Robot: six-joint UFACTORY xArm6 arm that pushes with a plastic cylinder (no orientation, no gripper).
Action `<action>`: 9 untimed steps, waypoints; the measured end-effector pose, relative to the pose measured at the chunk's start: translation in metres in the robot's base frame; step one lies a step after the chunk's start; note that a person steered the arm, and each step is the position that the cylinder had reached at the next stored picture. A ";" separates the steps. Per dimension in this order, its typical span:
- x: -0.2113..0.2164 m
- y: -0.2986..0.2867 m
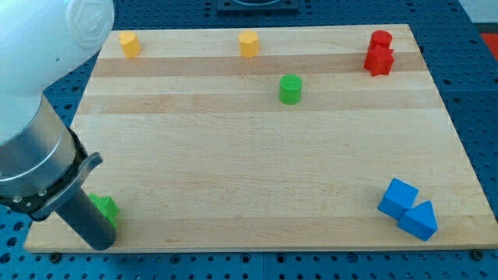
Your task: Keep arm bottom left to green star
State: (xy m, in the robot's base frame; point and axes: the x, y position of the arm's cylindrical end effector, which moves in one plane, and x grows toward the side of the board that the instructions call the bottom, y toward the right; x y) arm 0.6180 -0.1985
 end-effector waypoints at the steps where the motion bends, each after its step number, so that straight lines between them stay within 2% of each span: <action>1: 0.000 -0.008; 2: -0.050 -0.009; 4: -0.238 -0.009; 5: -0.258 -0.009; 6: -0.218 0.002; 7: -0.095 0.000; 8: -0.040 -0.001; 9: -0.040 -0.035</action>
State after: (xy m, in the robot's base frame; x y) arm 0.5784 -0.2334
